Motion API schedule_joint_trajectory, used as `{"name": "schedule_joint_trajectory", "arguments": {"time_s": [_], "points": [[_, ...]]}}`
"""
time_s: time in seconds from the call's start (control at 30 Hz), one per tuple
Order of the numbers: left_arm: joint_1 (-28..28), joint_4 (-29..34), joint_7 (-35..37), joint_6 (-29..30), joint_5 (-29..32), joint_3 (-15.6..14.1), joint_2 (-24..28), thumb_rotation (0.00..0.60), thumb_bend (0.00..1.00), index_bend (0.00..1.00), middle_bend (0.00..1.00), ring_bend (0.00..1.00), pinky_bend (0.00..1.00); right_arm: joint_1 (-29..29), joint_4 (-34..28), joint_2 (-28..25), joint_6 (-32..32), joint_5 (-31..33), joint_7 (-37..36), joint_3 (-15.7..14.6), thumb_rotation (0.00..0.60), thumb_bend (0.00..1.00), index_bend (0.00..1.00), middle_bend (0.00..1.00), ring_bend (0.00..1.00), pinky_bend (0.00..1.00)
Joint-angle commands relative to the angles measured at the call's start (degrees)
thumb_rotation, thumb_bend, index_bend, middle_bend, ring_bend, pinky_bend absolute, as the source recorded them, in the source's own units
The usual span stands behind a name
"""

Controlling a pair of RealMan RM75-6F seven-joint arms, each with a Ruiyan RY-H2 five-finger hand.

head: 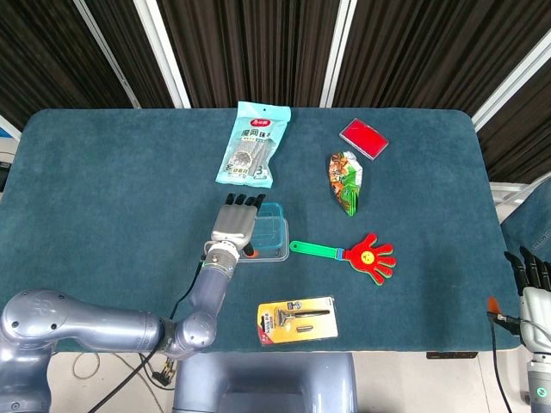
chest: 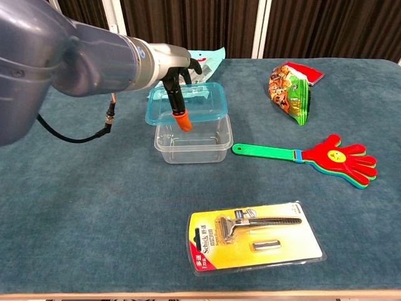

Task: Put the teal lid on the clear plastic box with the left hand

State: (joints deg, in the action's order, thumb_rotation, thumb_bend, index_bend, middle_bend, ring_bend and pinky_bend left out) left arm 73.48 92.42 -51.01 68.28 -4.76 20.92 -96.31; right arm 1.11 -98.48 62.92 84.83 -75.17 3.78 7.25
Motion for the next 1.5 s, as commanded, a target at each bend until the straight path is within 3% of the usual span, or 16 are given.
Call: {"name": "schedule_joint_trajectory", "arguments": {"time_s": [0.03, 1.07, 1.5], "points": [[0.0, -0.1, -0.1, 0.9, -1.3, -0.6, -1.0, 0.6, 0.36, 0.0, 0.45, 0.05, 0.0, 0.0, 0.0, 0.0, -0.1, 0.2, -0.1, 0.0, 0.6, 0.41, 0.13, 0.03, 0.03, 0.0], [-3.0, 0.1, 0.3, -0.7, -3.7, -0.9, -2.3, 0.6, 0.33, 0.0, 0.42, 0.03, 0.0, -0.1, -0.1, -0.1, 0.1, 0.6, 0.1, 0.3, 0.6, 0.41, 0.13, 0.03, 0.03, 0.0], [-3.7, -2.2, 0.3, -0.9, -6.6, -2.5, -3.6, 0.6, 0.33, 0.0, 0.4, 0.02, 0.0, -0.1, -0.2, -0.1, 0.0, 0.7, 0.0, 0.3, 0.6, 0.41, 0.13, 0.03, 0.03, 0.0]]}}
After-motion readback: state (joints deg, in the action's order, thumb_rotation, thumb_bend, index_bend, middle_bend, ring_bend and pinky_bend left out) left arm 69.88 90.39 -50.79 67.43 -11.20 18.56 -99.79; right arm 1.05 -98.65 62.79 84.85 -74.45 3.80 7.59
